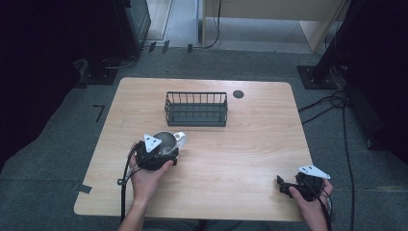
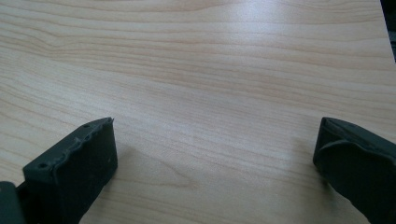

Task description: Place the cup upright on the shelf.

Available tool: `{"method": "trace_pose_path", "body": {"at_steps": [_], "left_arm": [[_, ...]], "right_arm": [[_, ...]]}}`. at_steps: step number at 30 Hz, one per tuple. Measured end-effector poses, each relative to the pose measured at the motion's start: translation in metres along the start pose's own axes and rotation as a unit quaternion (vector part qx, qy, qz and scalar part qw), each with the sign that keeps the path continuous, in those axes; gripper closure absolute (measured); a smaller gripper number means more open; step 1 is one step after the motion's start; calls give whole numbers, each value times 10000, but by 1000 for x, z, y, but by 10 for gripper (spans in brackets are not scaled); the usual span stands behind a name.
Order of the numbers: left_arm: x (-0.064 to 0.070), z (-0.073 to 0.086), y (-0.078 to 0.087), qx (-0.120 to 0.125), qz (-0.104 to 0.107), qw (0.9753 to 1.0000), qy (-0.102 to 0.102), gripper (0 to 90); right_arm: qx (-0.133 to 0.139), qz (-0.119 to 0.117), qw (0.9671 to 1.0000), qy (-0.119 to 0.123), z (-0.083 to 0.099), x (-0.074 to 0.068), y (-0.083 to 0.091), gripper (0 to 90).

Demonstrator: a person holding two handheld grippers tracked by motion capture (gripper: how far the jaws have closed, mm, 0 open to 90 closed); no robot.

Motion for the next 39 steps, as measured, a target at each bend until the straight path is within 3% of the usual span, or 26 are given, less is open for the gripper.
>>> {"method": "trace_pose_path", "body": {"at_steps": [11,18,26,39], "left_arm": [[9,-27,7,82,213,9995,-235,80],[11,-54,11,162,387,9986,-308,80],[14,-79,11,167,412,9976,-537,80],[22,-111,6,203,517,9962,-677,81]], "right_arm": [[-6,-1,10000,-5,0,0,0,0],[-5,-4,10000,-12,0,0,0,0],[-6,-2,10000,-8,0,0,0,0],[-5,-5,10000,-11,0,0,0,0]]}}
Point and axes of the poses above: each handheld gripper's, and its own axes: y roughly backward along the jaws, z roughly out of its underside, x roughly to its right, the point moved 9 cm from there along -y, roughly forward along the jaws, and after that the axes turned 15 degrees about -x, right-handed, at the moved point
